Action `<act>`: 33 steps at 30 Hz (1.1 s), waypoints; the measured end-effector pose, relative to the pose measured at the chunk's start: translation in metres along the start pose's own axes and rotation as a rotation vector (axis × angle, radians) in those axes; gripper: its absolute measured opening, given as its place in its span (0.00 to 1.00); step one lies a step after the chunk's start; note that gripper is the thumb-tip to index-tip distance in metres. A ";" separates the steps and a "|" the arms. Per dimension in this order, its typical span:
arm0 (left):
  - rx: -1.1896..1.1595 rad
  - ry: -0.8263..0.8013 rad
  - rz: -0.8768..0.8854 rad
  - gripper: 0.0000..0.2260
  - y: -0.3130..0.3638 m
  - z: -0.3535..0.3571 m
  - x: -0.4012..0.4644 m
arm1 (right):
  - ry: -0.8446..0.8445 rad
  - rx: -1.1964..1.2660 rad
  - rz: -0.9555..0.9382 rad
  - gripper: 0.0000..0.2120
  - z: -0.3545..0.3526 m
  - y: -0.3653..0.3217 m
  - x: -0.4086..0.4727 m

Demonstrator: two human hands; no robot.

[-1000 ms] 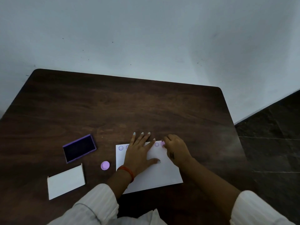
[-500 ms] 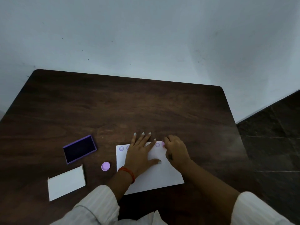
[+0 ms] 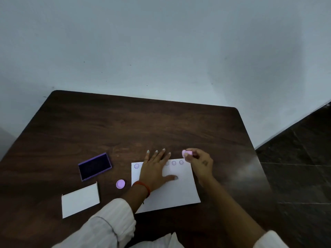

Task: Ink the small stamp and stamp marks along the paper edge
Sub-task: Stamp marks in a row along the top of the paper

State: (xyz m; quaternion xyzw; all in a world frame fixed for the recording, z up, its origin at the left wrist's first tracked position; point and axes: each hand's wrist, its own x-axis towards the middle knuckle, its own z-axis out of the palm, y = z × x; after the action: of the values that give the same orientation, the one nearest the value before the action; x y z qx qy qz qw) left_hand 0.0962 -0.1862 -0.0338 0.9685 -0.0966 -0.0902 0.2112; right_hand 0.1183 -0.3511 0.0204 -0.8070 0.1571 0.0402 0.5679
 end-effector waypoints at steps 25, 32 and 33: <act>-0.250 0.315 -0.460 0.19 -0.057 -0.020 -0.119 | -0.305 1.153 0.663 0.07 0.026 0.026 -0.092; -0.290 0.330 -0.450 0.12 -0.054 -0.023 -0.122 | -0.321 1.153 0.662 0.09 0.027 0.025 -0.100; -0.308 0.340 -0.445 0.12 -0.052 -0.025 -0.123 | -0.321 1.153 0.660 0.07 0.027 0.024 -0.101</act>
State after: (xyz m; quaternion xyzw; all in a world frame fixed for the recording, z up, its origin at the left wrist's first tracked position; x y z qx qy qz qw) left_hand -0.0090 -0.1022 -0.0175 0.9236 0.1692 0.0153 0.3436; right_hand 0.0186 -0.3126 0.0139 -0.2692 0.3051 0.2402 0.8813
